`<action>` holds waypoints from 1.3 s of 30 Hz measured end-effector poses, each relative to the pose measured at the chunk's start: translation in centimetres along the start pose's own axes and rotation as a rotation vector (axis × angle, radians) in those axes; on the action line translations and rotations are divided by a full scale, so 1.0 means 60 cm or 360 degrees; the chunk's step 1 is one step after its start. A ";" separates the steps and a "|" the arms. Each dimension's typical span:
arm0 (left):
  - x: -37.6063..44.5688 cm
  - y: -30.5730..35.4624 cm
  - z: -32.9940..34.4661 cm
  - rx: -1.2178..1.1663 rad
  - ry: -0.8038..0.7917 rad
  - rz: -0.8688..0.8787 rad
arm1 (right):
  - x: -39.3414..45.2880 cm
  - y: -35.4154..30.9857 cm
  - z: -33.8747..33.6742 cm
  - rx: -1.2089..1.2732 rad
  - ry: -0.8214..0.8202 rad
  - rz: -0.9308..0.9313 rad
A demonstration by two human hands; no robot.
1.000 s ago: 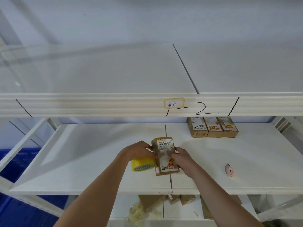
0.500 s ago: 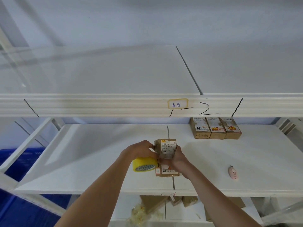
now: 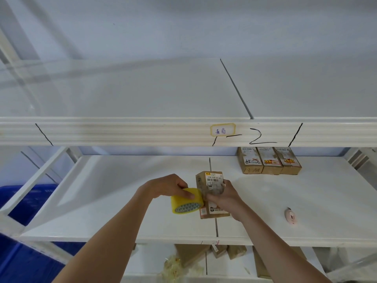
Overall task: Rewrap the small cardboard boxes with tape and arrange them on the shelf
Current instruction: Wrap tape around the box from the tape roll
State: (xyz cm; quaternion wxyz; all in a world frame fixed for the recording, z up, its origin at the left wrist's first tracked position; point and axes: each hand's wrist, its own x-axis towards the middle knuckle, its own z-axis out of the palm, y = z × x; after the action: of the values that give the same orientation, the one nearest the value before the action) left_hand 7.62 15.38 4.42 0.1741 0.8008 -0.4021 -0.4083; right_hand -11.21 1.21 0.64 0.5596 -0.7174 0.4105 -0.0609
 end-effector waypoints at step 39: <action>0.038 0.005 0.004 0.0305 0.0426 -0.0114 | -0.008 -0.002 -0.026 0.0525 -0.0439 0.0101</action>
State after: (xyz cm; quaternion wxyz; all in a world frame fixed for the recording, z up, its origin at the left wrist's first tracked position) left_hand 8.04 13.43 3.31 0.1343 0.8748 -0.3836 -0.2636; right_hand -12.33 0.36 1.47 0.7218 -0.6045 0.3368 -0.0109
